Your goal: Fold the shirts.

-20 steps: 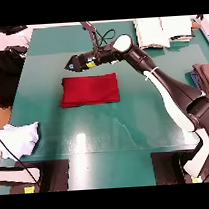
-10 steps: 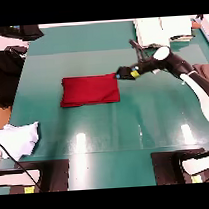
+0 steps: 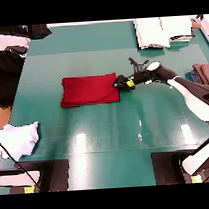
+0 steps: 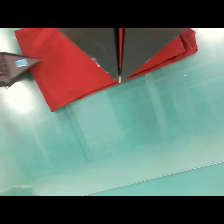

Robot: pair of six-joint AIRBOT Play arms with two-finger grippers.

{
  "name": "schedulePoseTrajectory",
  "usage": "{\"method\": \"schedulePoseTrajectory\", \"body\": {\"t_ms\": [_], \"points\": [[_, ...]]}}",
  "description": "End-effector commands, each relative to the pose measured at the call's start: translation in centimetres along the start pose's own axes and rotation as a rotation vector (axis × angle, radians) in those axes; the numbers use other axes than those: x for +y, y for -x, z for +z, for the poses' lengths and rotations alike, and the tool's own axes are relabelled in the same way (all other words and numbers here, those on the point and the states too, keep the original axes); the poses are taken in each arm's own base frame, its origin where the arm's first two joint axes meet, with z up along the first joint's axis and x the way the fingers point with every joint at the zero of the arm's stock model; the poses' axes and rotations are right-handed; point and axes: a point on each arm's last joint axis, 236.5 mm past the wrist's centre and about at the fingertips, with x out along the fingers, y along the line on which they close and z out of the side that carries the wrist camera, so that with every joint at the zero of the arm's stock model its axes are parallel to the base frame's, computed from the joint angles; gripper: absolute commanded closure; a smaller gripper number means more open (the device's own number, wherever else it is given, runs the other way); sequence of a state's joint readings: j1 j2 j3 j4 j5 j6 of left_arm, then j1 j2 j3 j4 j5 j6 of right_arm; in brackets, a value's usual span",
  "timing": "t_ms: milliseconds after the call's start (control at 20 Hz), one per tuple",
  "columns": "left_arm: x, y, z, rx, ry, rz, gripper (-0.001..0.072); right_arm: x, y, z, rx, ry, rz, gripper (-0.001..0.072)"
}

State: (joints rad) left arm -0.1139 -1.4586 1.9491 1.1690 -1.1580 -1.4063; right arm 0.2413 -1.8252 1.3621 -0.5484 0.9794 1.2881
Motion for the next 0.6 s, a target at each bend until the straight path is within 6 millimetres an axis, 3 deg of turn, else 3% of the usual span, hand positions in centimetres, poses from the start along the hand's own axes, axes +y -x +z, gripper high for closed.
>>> {"method": "schedulePoseTrajectory", "body": {"t_ms": [0,50,100,150,250,350,450,550], "points": [[-0.2,0.0,-0.2,0.009,-0.001,-0.006,0.0682,2.4,-4.7,0.2,0.033,-0.002,0.071,0.033],[-0.3,0.0,-0.3,0.011,0.001,-0.01,0.0682,2.9,-5.5,0.3,0.039,0.023,0.075,0.0454],[-0.5,0.0,-0.2,0.01,0.004,-0.017,0.0683,3.6,-5.9,0.6,0.037,0.056,0.083,0.0625],[-0.9,0.0,-0.2,0.007,0.01,-0.032,0.0683,4.5,-5.9,1.1,0.027,0.095,0.093,0.0691],[-2.2,-0.2,-0.2,0.008,0.001,-0.058,0.0684,6.0,-4.5,2.7,-0.014,0.154,0.096,0.0691],[-4.5,-0.7,-0.6,0.02,-0.031,-0.093,0.0684,6.4,-0.8,5.0,-0.069,0.235,0.048,0.0692],[-7.3,-1.0,-1.1,0.033,-0.087,-0.138,0.0684,5.6,5.1,7.2,-0.136,0.284,-0.028,0.0692],[-9.6,-1.3,-1.6,0.042,-0.117,-0.175,0.0683,3.8,12.3,8.5,-0.186,0.31,-0.12,0.0691]]}}
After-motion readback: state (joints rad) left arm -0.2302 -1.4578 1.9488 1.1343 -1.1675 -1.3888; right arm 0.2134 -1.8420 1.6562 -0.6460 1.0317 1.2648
